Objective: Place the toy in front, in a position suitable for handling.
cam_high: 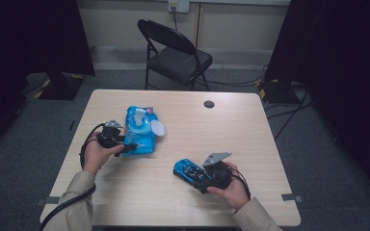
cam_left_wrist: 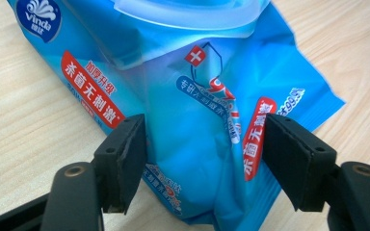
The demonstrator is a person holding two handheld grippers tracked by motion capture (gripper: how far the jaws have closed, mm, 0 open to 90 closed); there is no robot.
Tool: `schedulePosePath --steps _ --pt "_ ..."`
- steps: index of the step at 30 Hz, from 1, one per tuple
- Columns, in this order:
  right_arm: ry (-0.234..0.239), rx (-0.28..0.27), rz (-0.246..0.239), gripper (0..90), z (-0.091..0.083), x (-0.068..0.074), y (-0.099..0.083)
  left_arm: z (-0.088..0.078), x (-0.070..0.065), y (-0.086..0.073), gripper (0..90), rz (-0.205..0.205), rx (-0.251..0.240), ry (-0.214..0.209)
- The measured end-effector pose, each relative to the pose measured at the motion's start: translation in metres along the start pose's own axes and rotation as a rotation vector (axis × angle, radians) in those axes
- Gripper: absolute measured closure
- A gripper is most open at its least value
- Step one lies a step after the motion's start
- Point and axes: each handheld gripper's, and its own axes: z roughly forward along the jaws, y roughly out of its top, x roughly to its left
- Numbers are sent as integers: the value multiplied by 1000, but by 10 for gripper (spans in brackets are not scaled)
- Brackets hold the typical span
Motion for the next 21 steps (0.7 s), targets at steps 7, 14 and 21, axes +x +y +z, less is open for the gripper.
schedulePosePath --steps 7,14,21 --pt "-21 6 18 175 -3 0 -15 -12 -8 -2 258 -7 -12 -17" --pt "-51 -39 -1 178 -3 1 -29 -20 -19 -3 253 23 -9 -33" --pt "-81 -88 -5 171 -2 5 -36 -27 -20 -2 253 18 -26 -42"
